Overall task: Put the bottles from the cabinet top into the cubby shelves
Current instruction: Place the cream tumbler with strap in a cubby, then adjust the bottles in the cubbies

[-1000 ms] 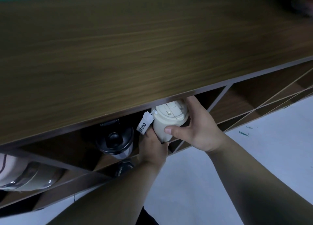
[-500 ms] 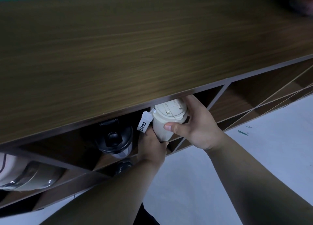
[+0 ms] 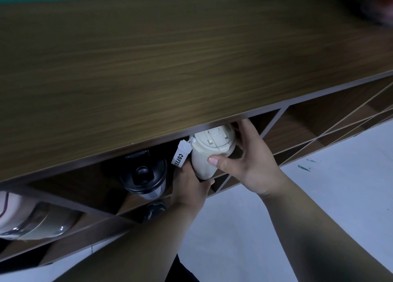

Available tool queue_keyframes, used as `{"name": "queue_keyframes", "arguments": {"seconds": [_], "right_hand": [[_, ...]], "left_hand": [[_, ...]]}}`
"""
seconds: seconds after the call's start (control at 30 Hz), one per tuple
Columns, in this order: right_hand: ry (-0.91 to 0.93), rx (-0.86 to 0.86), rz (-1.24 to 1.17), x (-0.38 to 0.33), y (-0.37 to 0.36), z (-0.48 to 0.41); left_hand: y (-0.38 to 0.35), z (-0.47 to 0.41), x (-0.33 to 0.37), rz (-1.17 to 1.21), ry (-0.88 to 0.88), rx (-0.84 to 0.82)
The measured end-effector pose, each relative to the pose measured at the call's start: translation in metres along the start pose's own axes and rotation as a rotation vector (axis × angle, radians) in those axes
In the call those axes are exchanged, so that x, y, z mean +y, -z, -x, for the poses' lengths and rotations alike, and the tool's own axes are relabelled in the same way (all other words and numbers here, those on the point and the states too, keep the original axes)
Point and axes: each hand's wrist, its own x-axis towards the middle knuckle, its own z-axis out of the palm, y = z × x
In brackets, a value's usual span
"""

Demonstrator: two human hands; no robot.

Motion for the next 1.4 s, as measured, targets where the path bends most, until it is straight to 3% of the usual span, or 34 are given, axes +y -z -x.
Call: {"name": "queue_keyframes", "arguments": {"seconds": [0.3,0.9,1.03,1.17,1.27,1.4], "right_hand": [[-0.031,-0.033,0.171,0.002,0.0,-0.01],[-0.029,0.021,0.068,-0.002,-0.007,0.001],[0.08,0.173,0.226,-0.015,-0.016,0.026],[0.338,0.356,0.372,-0.038,-0.044,0.056],[0.324,0.201,0.345,-0.051,-0.073,0.06],[0.006,-0.056,0.367,-0.066,-0.098,0.046]], "left_hand": [[-0.003,-0.001,0.002,-0.05,0.0,0.049],[0.008,0.002,0.007,-0.077,0.033,-0.033],[0.03,0.026,0.007,0.066,0.077,-0.135],[0.068,0.075,-0.014,0.006,0.131,-0.231],[0.103,0.096,-0.018,-0.02,0.233,-0.261],[0.129,0.099,-0.022,0.076,0.296,-0.024]]}}
